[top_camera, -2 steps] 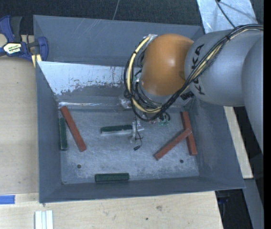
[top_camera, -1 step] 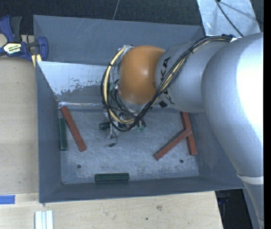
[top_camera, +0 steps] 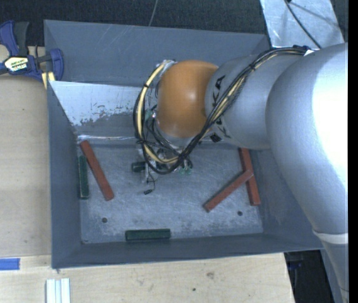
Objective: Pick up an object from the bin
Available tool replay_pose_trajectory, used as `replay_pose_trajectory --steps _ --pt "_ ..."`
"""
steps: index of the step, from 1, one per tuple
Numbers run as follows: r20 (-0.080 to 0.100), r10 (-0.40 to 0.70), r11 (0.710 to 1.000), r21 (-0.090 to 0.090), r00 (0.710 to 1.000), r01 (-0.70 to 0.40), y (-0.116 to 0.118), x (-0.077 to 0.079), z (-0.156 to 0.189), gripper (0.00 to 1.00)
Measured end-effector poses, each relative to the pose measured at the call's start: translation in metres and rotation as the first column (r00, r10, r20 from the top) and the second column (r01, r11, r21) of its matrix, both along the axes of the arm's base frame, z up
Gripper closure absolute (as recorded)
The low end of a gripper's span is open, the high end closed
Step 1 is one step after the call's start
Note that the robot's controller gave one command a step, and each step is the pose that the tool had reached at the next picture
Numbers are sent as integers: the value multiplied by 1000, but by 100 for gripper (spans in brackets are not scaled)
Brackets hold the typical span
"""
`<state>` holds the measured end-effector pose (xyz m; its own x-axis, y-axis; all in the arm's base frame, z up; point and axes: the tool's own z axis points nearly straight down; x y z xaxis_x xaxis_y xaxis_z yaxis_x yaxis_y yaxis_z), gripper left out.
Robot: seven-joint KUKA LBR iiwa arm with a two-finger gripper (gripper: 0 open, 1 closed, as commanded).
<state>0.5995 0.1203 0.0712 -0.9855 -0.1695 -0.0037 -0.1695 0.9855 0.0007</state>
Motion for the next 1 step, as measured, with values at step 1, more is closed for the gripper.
replay_pose_trajectory --steps 1 --pt "1 -17 1000 0 1000 17 2 -2 137 100"
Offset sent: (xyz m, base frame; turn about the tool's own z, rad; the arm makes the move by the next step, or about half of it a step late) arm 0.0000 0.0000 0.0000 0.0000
